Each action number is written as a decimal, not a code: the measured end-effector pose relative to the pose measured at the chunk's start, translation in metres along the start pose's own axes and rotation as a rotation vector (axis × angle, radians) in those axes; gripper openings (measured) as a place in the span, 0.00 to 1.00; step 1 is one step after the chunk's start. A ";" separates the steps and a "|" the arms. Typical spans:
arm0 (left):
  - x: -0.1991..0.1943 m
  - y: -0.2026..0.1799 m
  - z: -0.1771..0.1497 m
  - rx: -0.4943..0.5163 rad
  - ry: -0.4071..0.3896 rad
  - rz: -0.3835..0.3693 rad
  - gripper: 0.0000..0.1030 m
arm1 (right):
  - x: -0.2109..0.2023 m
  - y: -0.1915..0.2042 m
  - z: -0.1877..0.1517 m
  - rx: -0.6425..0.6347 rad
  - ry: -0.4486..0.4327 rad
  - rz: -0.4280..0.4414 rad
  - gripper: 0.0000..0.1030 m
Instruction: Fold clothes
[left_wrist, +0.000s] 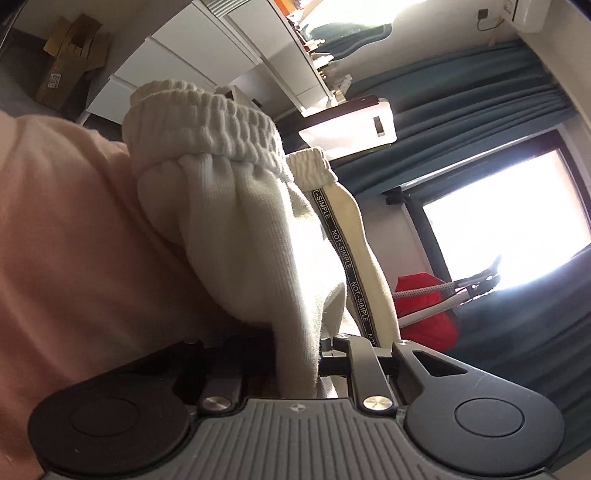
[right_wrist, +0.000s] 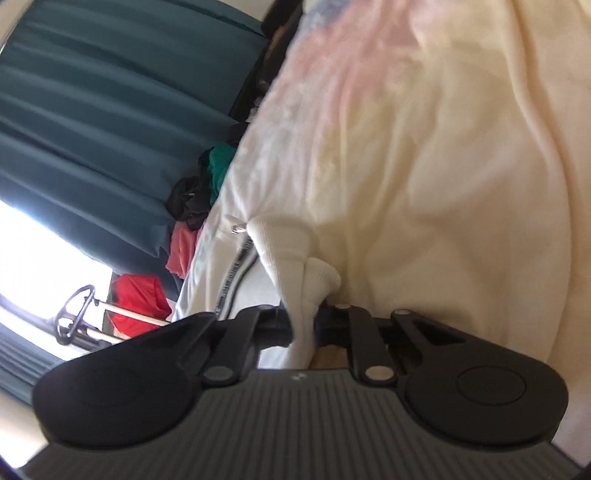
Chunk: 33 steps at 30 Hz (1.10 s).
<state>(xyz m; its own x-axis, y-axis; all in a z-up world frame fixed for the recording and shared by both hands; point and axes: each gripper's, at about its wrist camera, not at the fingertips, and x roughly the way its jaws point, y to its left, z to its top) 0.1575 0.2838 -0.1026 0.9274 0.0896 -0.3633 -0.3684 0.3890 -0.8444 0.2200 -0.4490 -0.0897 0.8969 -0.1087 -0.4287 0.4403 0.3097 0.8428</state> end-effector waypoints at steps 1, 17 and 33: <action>-0.004 -0.004 0.005 0.003 0.005 -0.008 0.14 | -0.006 0.000 0.000 0.005 0.001 0.002 0.12; -0.167 -0.035 0.053 0.224 0.220 0.029 0.14 | -0.148 -0.029 0.016 0.180 -0.004 0.018 0.11; -0.257 -0.018 0.025 0.499 0.331 0.206 0.51 | -0.159 -0.099 0.020 0.226 0.119 -0.084 0.14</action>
<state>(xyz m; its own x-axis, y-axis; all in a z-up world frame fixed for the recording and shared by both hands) -0.0727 0.2768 0.0162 0.7418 -0.0489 -0.6688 -0.3884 0.7817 -0.4879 0.0350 -0.4813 -0.0988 0.8517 -0.0095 -0.5239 0.5228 0.0843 0.8483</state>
